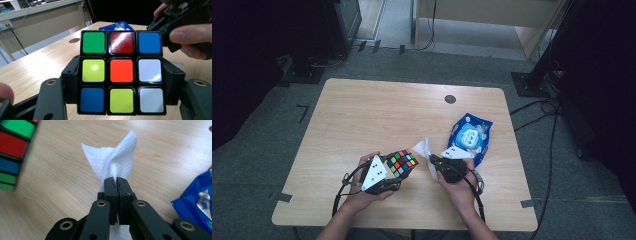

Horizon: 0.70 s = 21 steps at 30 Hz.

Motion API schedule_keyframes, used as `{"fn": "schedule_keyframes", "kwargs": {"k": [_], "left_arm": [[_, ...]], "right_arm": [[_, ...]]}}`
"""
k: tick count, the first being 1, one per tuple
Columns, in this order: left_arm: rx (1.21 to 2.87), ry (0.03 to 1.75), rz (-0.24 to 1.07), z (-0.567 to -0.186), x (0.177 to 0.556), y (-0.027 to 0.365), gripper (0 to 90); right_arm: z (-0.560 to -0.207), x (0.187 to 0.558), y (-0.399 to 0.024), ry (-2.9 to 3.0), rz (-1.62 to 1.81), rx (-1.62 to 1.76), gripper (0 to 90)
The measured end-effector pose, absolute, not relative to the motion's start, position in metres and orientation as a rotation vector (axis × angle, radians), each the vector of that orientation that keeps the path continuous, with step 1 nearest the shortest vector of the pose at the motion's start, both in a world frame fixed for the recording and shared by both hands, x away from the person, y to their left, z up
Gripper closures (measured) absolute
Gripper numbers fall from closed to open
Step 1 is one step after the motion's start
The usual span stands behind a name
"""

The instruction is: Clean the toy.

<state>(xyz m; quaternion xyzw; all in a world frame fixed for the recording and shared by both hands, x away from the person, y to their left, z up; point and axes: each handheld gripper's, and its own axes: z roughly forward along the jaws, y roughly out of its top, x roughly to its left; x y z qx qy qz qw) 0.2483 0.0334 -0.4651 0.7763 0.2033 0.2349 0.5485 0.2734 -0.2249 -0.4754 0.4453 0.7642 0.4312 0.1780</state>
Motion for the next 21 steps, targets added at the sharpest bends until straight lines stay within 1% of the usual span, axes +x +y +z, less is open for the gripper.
{"fn": "schedule_keyframes", "kwargs": {"k": [2, 6, 11, 16, 21], "left_arm": [[1.837, 0.486, 0.560, -0.465, 0.249, 0.034, 33.9], [1.841, 0.493, 0.564, -0.467, 0.250, 0.034, 33.9], [1.843, 0.500, 0.564, -0.468, 0.250, 0.033, 33.9], [1.846, 0.508, 0.569, -0.470, 0.251, 0.033, 33.9], [1.855, 0.502, 0.576, -0.472, 0.249, 0.027, 33.9]], "right_arm": [[-0.478, 0.275, -0.225, 2.169, 1.198, 1.271, 86.2], [-0.476, 0.276, -0.229, 2.139, 1.226, 1.293, 70.6], [-0.460, 0.271, -0.231, 2.060, 1.262, 1.323, 55.4], [-0.440, 0.261, -0.226, 2.040, 1.462, 1.325, 48.2], [-0.423, 0.249, -0.214, 2.060, 1.670, 1.319, 37.5]]}}
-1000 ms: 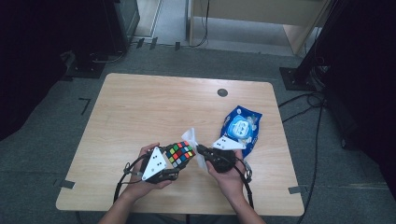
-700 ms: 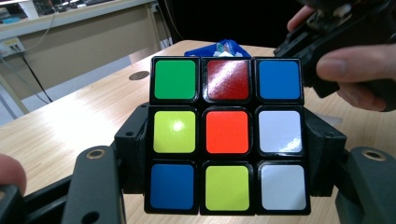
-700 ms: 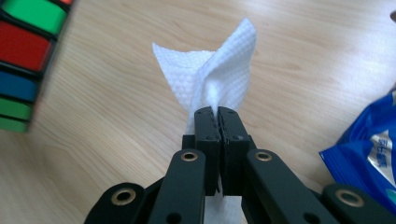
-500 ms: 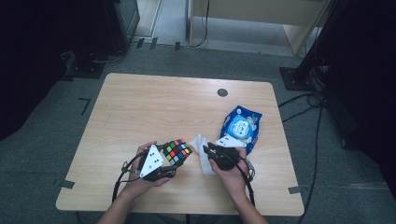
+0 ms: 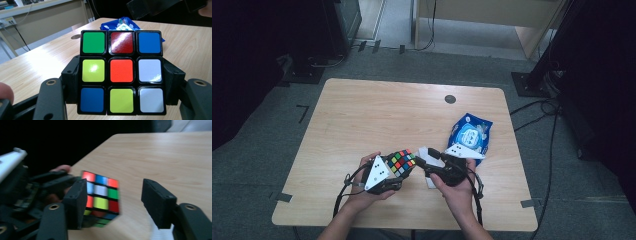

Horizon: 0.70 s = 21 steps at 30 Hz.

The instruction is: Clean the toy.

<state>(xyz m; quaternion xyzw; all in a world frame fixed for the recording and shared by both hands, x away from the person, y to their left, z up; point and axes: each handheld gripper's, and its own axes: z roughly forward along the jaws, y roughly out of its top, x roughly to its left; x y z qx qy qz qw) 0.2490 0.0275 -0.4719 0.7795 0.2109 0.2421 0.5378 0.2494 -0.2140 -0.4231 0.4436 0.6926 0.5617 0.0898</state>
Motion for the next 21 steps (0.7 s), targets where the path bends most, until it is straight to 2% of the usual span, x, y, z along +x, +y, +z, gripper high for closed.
{"fn": "schedule_keyframes", "kwargs": {"k": [4, 8, 21], "left_arm": [[1.856, 0.487, 0.588, -0.472, 0.245, 0.022, 33.9], [1.846, 0.480, 0.596, -0.470, 0.243, 0.021, 33.9], [1.830, 0.456, 0.602, -0.470, 0.239, 0.016, 33.9]], "right_arm": [[-0.427, 0.249, -0.201, 2.143, 1.690, 1.353, 29.5], [-0.437, 0.251, -0.197, 2.156, 1.683, 1.432, 27.0], [-0.453, 0.259, -0.199, 2.200, 1.861, 1.605, 33.2]]}}
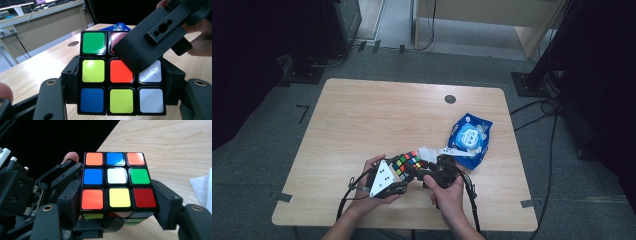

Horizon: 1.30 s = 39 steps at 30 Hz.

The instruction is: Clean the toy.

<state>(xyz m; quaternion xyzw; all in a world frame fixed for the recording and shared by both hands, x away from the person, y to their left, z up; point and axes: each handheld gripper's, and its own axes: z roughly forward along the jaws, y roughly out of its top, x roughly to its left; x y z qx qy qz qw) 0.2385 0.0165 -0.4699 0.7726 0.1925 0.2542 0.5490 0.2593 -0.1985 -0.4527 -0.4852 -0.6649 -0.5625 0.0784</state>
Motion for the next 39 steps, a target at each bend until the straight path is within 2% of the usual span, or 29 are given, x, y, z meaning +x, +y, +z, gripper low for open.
{"fn": "schedule_keyframes", "kwargs": {"k": [11, 17, 26, 33, 35, 39], "left_arm": [[1.857, 0.415, 0.568, -0.472, 0.242, 0.022, 32.0], [1.917, 0.385, 0.647, -0.476, 0.245, 0.026, 35.8], [1.922, 0.381, 0.671, -0.474, 0.243, 0.025, 35.1], [1.920, 0.375, 0.677, -0.472, 0.239, 0.020, 30.9], [1.929, 0.374, 0.674, -0.472, 0.238, 0.016, 24.8], [1.937, 0.373, 0.681, -0.473, 0.238, 0.014, 21.7]], "right_arm": [[-0.446, 0.262, -0.208, -2.012, -1.680, -1.487, 34.5], [-0.430, 0.266, -0.226, -2.014, -1.698, -1.478, 34.4], [-0.432, 0.268, -0.222, -2.067, -1.615, -1.425, 34.3], [-0.433, 0.270, -0.223, -2.046, -1.607, -1.408, 34.3], [-0.434, 0.270, -0.221, -2.063, -1.594, -1.399, 34.3], [-0.435, 0.270, -0.218, -2.073, -1.570, -1.409, 34.3]]}}
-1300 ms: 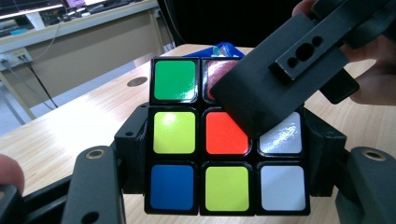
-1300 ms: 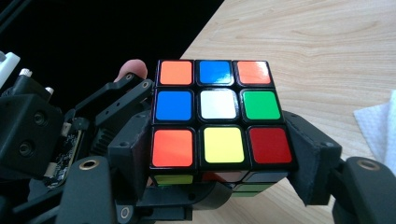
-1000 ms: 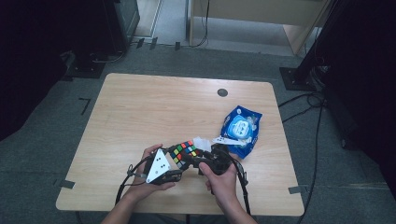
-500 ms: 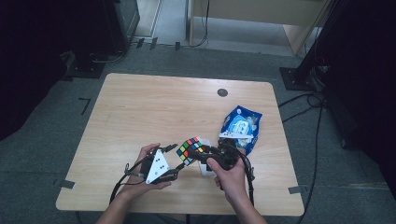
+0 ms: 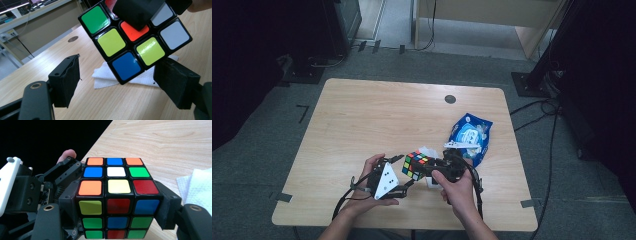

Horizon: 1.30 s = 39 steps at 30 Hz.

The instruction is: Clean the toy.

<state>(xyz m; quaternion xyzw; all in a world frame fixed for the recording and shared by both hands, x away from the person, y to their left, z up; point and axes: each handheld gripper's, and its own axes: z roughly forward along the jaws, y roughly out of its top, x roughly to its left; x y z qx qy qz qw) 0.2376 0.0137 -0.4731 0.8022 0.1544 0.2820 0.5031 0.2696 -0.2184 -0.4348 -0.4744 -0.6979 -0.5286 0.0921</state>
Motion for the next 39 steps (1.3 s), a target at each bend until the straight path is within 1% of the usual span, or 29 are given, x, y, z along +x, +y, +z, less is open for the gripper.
{"fn": "schedule_keyframes", "kwargs": {"k": [13, 15, 17, 20, 22, 23, 30, 33, 35, 37, 39], "left_arm": [[1.945, 0.315, 0.711, -0.472, 0.229, 0.004, 18.8], [1.951, 0.303, 0.710, -0.472, 0.229, 0.005, 20.8], [1.955, 0.288, 0.725, -0.473, 0.228, 0.004, 25.5], [1.951, 0.284, 0.730, -0.473, 0.227, 0.004, 27.1], [1.933, 0.287, 0.714, -0.471, 0.227, 0.005, 31.4], [1.922, 0.308, 0.731, -0.471, 0.228, 0.007, 33.9], [1.861, 0.454, 0.699, -0.469, 0.245, 0.030, 33.9], [1.844, 0.505, 0.690, -0.468, 0.252, 0.040, 33.9], [1.839, 0.530, 0.687, -0.468, 0.254, 0.045, 34.0], [1.837, 0.538, 0.687, -0.468, 0.256, 0.047, 33.9], [1.837, 0.539, 0.687, -0.468, 0.256, 0.047, 33.9]], "right_arm": [[-0.438, 0.269, -0.208, -2.111, -1.492, -1.357, 34.3], [-0.439, 0.269, -0.207, -2.112, -1.492, -1.357, 34.3], [-0.439, 0.269, -0.206, -2.111, -1.495, -1.356, 34.3], [-0.440, 0.269, -0.206, -2.103, -1.486, -1.347, 34.1], [-0.441, 0.271, -0.207, -2.091, -1.472, -1.338, 33.4], [-0.441, 0.272, -0.207, -2.094, -1.464, -1.328, 33.5], [-0.433, 0.274, -0.218, -2.132, -1.517, -1.249, 33.1], [-0.429, 0.276, -0.227, -2.165, -1.584, -1.254, 35.7], [-0.432, 0.279, -0.231, -2.296, -1.588, -1.292, 38.9], [-0.442, 0.282, -0.231, -2.466, -1.530, -1.332, 42.1], [-0.457, 0.286, -0.231, -2.575, -1.469, -1.359, 47.8]]}}
